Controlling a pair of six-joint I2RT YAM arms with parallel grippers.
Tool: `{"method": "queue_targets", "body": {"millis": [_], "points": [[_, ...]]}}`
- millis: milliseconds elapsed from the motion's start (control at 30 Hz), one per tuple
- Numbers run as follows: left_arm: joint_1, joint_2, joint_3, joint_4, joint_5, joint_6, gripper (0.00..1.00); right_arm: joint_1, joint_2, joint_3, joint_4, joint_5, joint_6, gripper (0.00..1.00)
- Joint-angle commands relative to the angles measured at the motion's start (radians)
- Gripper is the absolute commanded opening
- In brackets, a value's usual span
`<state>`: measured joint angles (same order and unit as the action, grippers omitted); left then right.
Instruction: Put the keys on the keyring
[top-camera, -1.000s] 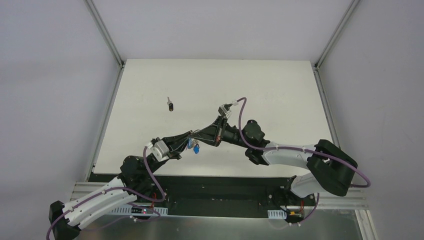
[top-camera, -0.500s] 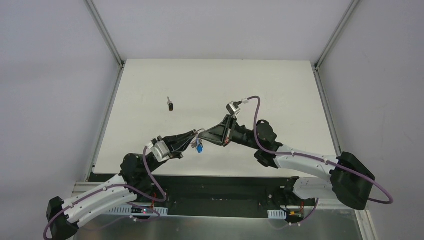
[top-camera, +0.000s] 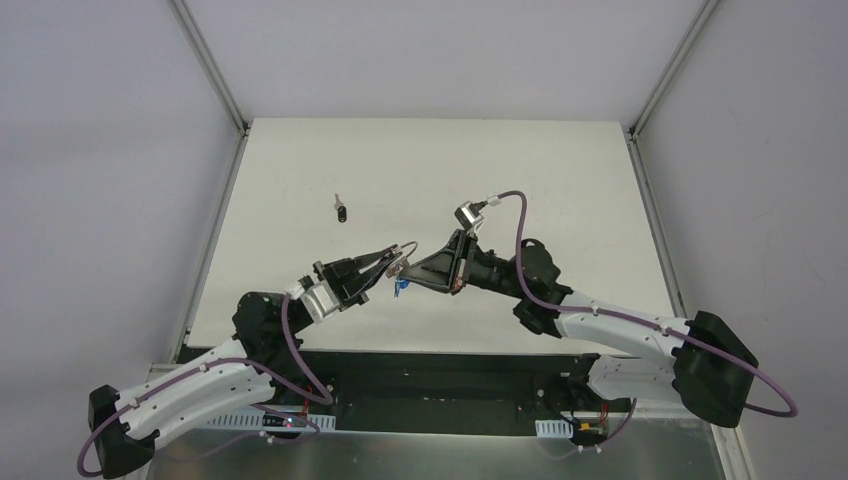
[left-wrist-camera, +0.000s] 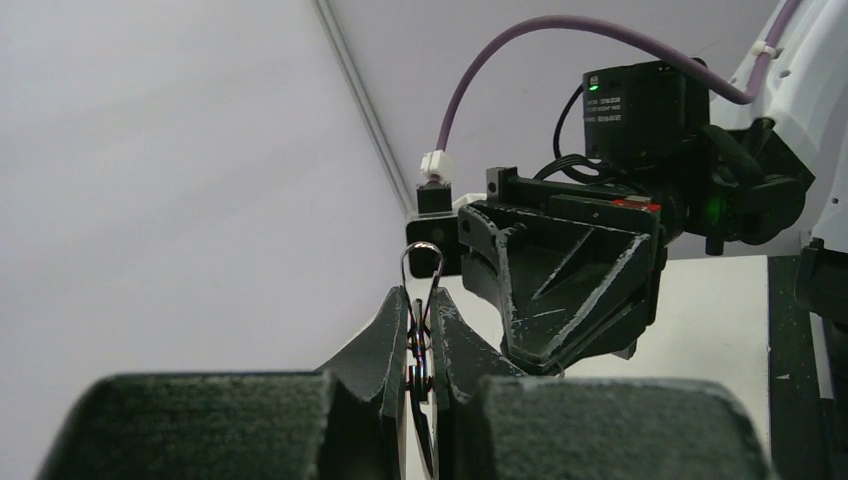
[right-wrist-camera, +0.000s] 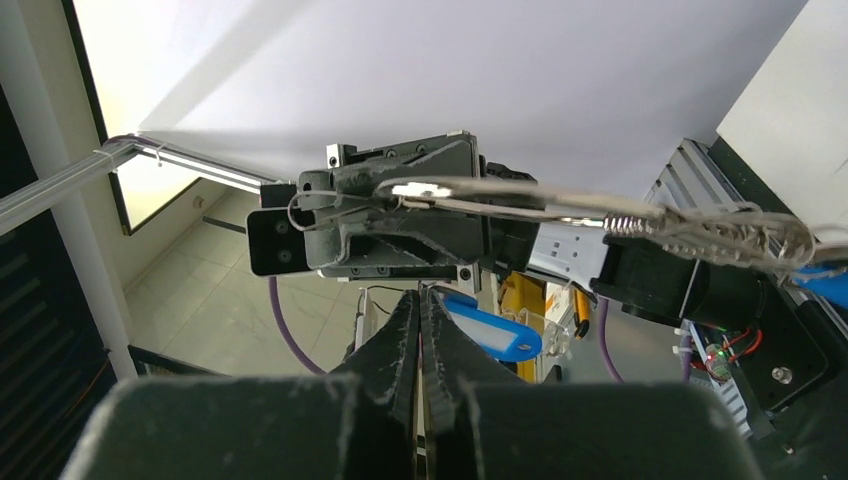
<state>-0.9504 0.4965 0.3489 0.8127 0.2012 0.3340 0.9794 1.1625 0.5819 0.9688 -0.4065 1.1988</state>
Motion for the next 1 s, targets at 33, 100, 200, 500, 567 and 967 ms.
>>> {"method": "queue_targets", "body": {"millis": [33,100,200,500,567,967], "points": [[-0.012,0.013,0.083,0.06,0.115,0.066,0.0,0.003,-0.018,0.081,0.094,-0.028,0.017,0.0],[-0.013,0.016,0.095,0.058,0.132,0.065,0.0,0.002,-0.022,0.095,0.094,-0.031,0.012,0.0],[-0.012,0.019,0.104,0.054,0.15,0.062,0.0,0.003,-0.028,0.113,0.083,-0.037,0.002,0.0],[-0.011,0.023,0.101,0.045,0.139,0.082,0.0,0.003,-0.055,0.134,0.042,-0.05,-0.034,0.0],[-0.012,0.024,0.099,0.043,0.131,0.086,0.0,0.003,-0.066,0.137,0.026,-0.049,-0.044,0.0],[-0.012,0.015,0.096,0.031,0.129,0.104,0.0,0.005,-0.079,0.157,-0.064,-0.014,-0.094,0.0]]}}
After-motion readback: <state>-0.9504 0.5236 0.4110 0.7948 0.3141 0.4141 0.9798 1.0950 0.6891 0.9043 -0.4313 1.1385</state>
